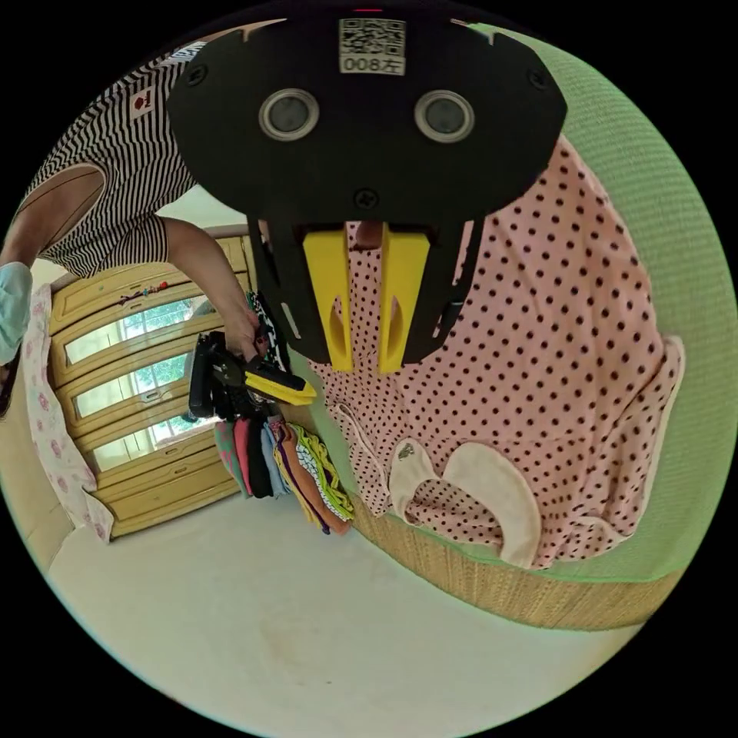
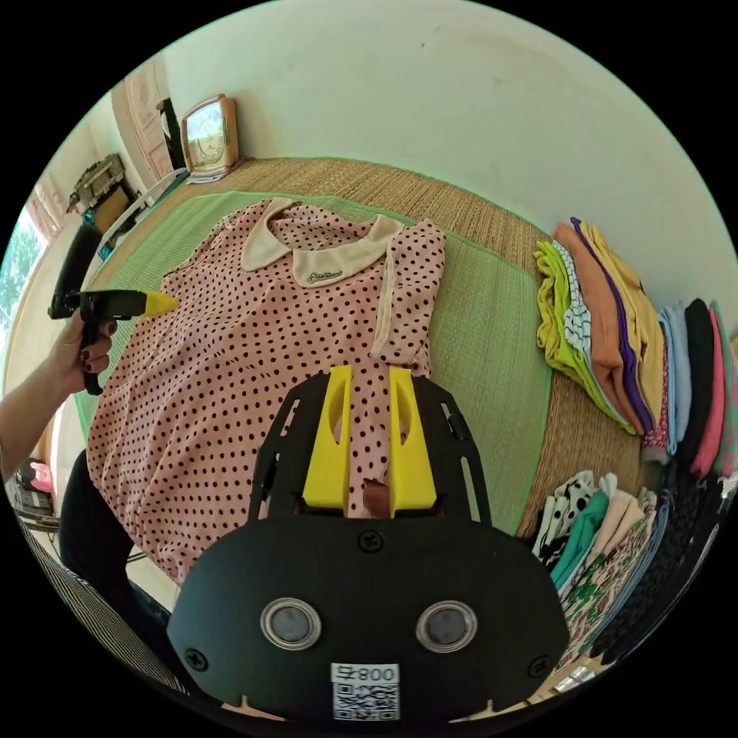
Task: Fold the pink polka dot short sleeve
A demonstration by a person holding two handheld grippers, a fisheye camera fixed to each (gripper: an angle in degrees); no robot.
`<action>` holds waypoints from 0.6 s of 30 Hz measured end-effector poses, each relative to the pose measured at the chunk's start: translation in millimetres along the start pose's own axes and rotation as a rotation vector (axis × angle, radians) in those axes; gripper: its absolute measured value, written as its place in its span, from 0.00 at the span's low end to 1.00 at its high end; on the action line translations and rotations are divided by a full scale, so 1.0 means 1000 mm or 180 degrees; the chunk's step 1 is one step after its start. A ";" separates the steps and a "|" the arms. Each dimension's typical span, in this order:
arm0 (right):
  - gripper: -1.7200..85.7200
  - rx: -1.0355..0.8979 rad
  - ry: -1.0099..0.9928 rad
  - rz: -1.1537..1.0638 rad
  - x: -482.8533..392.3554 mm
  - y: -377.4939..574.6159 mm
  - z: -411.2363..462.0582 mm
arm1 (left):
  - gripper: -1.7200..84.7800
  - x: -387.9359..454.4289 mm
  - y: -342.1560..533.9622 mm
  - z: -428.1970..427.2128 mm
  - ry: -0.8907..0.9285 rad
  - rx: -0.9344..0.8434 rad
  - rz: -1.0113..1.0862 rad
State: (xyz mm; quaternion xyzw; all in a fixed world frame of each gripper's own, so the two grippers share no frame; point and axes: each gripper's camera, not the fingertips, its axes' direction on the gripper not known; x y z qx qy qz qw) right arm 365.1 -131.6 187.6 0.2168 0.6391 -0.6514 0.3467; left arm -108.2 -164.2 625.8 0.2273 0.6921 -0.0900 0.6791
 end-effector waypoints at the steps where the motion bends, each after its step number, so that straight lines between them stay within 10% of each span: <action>1: 0.11 -0.0009 0.0055 -0.0055 -0.003 -0.003 0.005 | 0.10 0.003 -0.023 0.025 0.0047 -0.0078 0.0099; 11: 0.03 -0.0006 0.0481 -0.0283 -0.012 -0.002 0.050 | 0.11 -0.006 -0.158 0.207 0.0123 -0.0461 0.0043; 18: 0.02 0.0536 -0.0347 0.0560 0.058 0.029 0.020 | 0.11 -0.010 -0.182 0.238 0.0061 -0.0188 -0.0060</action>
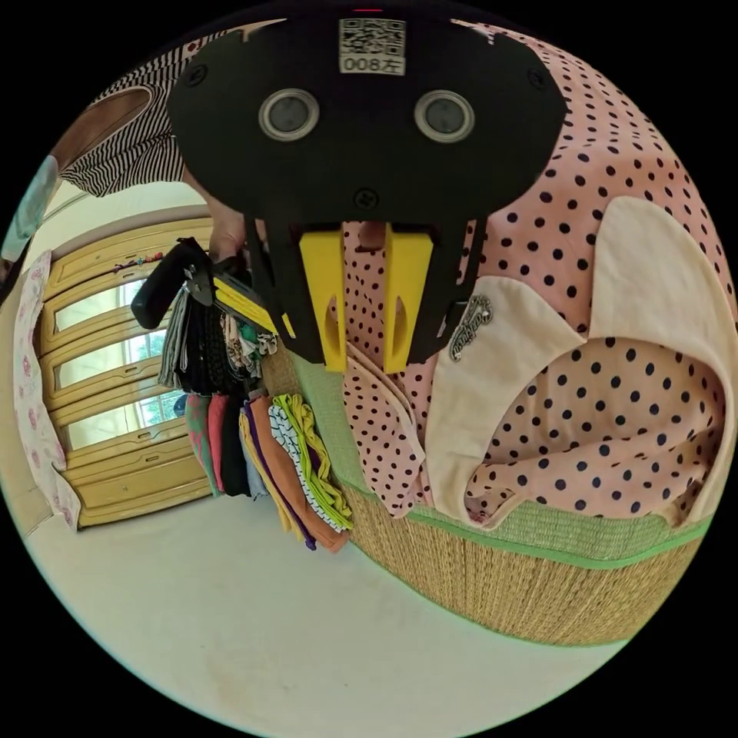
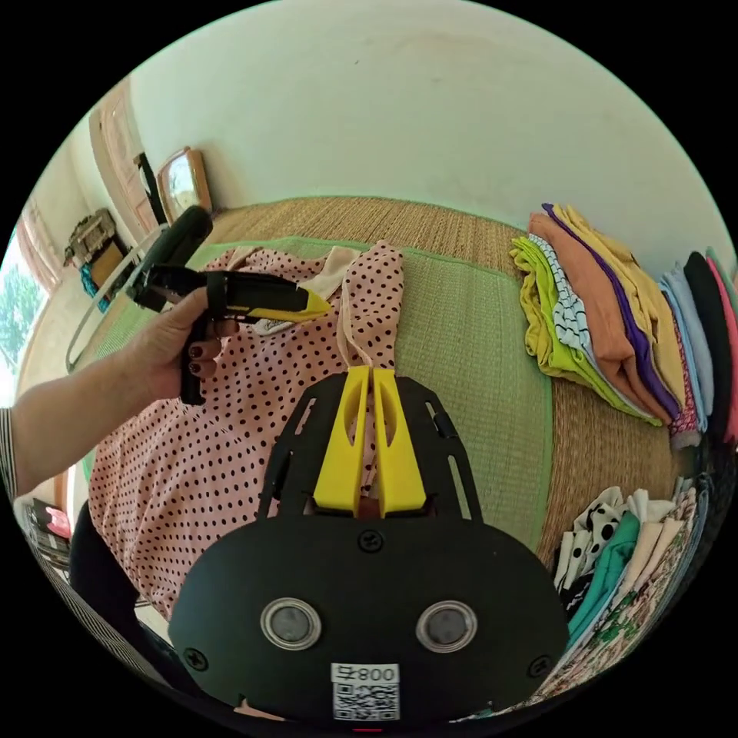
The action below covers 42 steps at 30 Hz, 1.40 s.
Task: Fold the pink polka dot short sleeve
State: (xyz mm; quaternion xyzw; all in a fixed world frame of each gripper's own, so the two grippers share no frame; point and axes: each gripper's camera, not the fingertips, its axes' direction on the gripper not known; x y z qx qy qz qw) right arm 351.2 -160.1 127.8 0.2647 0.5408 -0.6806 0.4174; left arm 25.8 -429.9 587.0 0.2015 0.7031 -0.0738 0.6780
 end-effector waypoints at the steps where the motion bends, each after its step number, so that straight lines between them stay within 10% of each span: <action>1: 0.02 0.0054 -0.0086 0.0079 0.007 0.001 -0.004 | 0.11 -0.002 -0.004 0.004 -0.0057 0.0053 -0.0049; 18: 0.04 0.0385 -0.0877 0.1433 0.130 0.083 -0.019 | 0.10 0.062 -0.122 0.135 0.0314 -0.0089 0.0421; 29: 0.02 0.0124 -0.0805 0.0946 0.074 0.120 -0.015 | 0.12 0.092 -0.131 0.194 0.0103 -0.0381 0.0722; 35: 0.02 -0.0225 -0.0875 0.0733 0.065 0.105 0.001 | 0.08 0.145 -0.149 0.255 -0.1455 -0.1465 0.1264; 42: 0.02 -0.0177 -0.0878 0.0770 0.064 0.096 0.000 | 0.08 0.197 -0.130 0.241 -0.2203 -0.1501 0.1902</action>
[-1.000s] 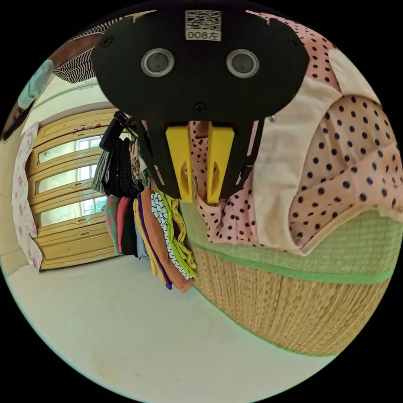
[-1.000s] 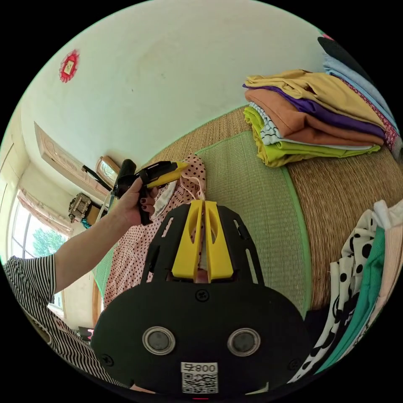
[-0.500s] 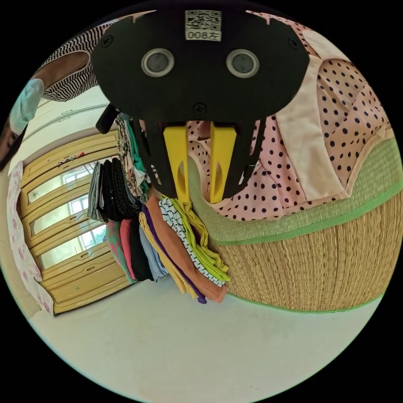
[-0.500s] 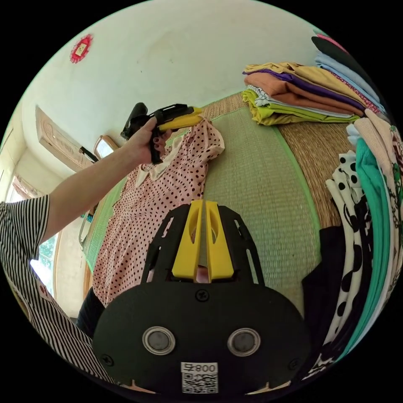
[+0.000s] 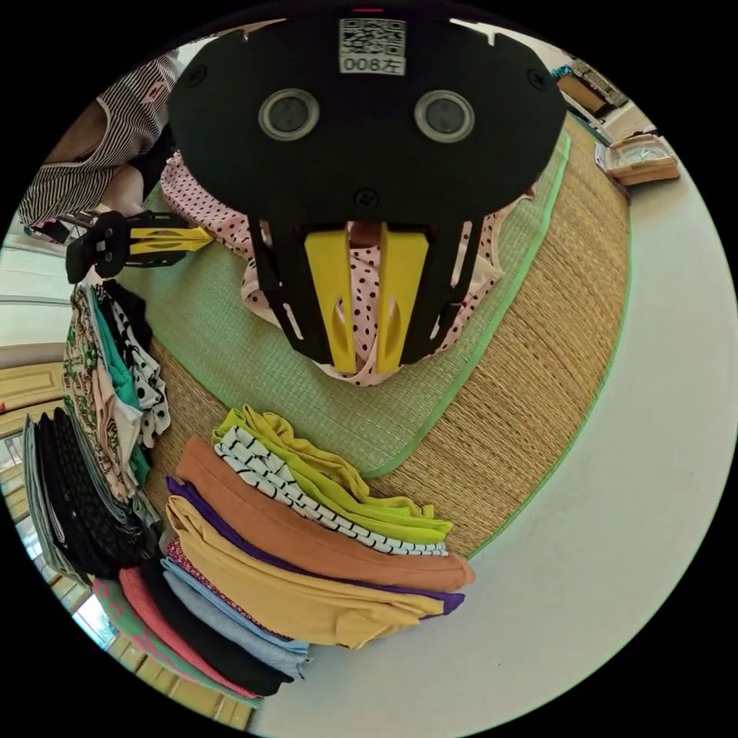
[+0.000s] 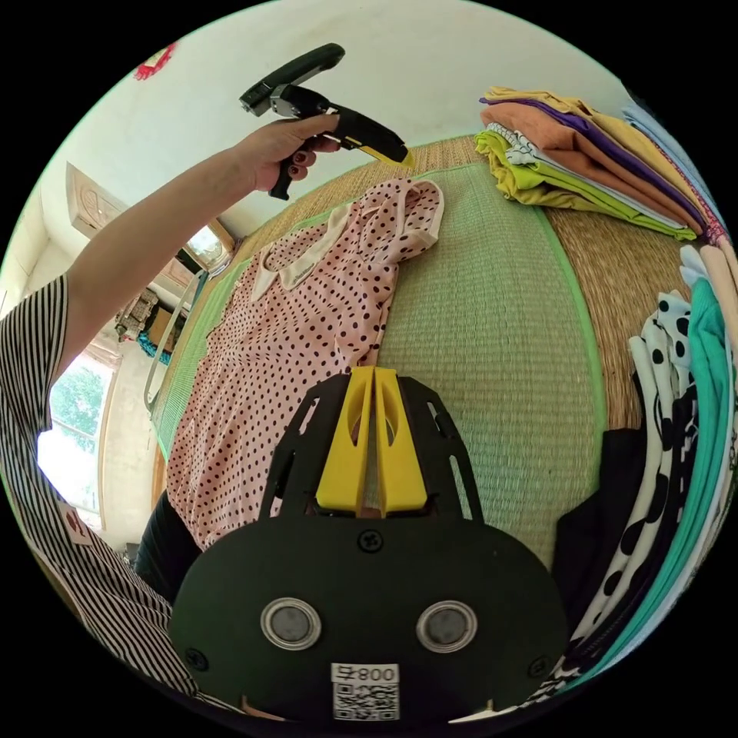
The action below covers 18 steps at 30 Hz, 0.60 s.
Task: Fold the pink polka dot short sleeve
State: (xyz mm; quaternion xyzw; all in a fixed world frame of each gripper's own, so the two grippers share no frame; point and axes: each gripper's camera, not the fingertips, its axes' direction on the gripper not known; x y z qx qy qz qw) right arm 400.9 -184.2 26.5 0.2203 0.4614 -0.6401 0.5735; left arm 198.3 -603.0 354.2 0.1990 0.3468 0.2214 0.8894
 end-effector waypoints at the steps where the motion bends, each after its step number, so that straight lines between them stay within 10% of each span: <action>1: 0.02 0.0041 0.0035 -0.0003 -0.002 -0.001 -0.002 | 0.08 0.003 0.006 -0.010 -0.0075 0.0062 -0.0014; 10: 0.02 0.0010 -0.0004 0.0055 -0.017 -0.015 0.016 | 0.06 0.046 0.097 0.019 0.0948 -0.0155 0.0213; 18: 0.02 0.0086 0.0529 -0.0036 -0.046 -0.026 0.015 | 0.06 -0.021 0.246 -0.087 0.1226 0.1170 -0.0764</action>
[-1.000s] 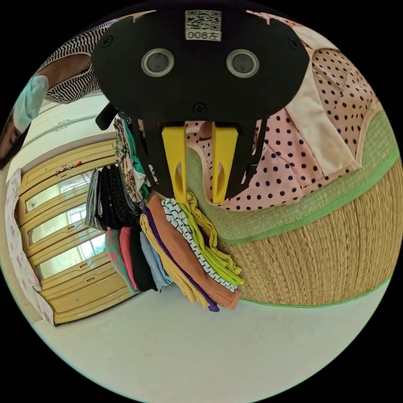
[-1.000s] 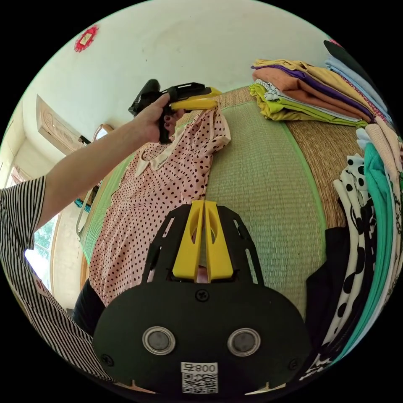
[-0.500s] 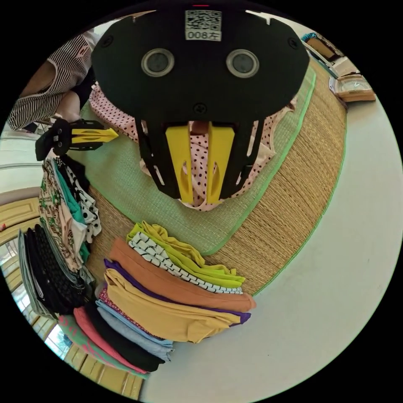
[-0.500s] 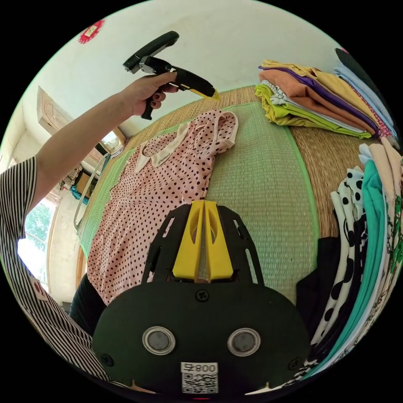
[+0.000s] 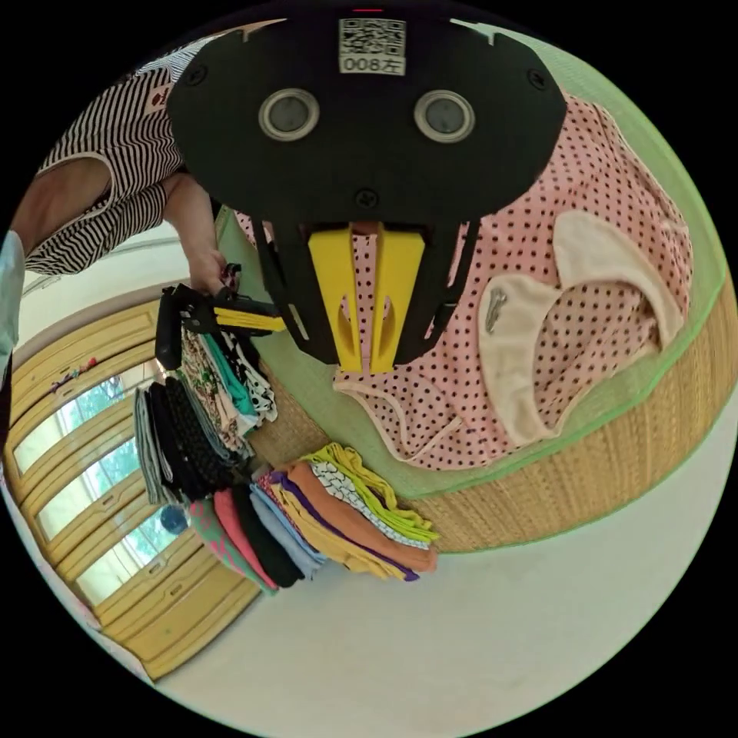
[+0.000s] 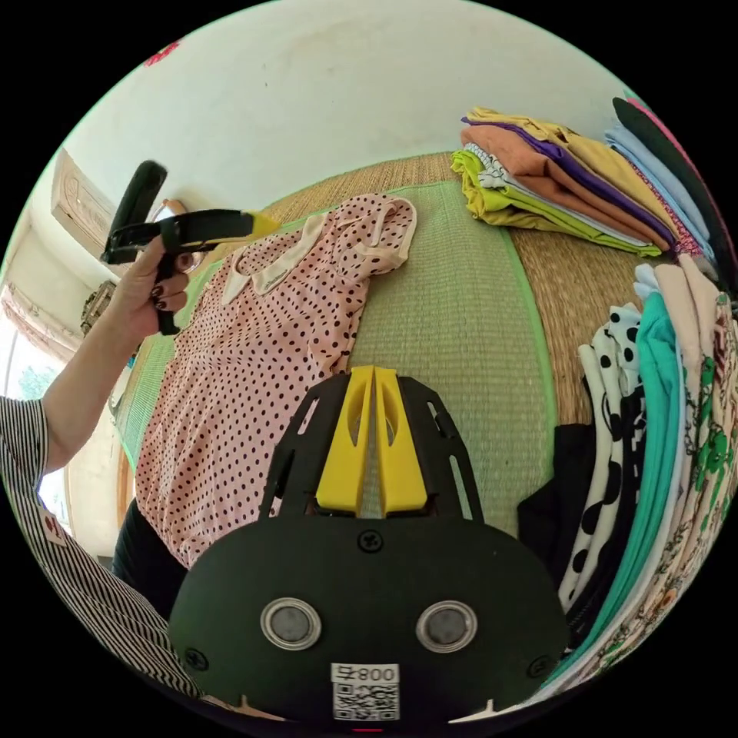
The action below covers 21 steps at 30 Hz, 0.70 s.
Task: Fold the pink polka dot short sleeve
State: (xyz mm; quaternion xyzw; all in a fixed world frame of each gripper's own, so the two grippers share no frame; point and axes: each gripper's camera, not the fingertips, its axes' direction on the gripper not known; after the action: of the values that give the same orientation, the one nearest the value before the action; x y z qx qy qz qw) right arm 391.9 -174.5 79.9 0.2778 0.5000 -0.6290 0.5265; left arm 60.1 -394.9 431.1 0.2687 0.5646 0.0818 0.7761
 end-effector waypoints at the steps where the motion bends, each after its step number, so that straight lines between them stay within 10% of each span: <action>1: 0.02 0.0025 0.0060 -0.0019 -0.002 -0.001 -0.003 | 0.06 -0.016 0.032 -0.032 -0.0004 0.0206 -0.0219; 11: 0.06 0.0192 -0.0429 -0.1039 -0.157 -0.101 -0.004 | 0.13 -0.150 0.293 -0.231 -0.0942 0.1093 -0.2339; 21: 0.09 -0.0633 -0.0298 -0.2341 -0.423 -0.242 0.157 | 0.07 -0.184 0.336 -0.280 -0.0251 0.1191 -0.2221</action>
State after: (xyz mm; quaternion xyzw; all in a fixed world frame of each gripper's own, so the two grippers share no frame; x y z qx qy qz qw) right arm 315.0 -169.9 586.2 -0.0017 0.6002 -0.7363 0.3123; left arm -202.6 -100.4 694.7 0.2005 0.5969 -0.3014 0.7160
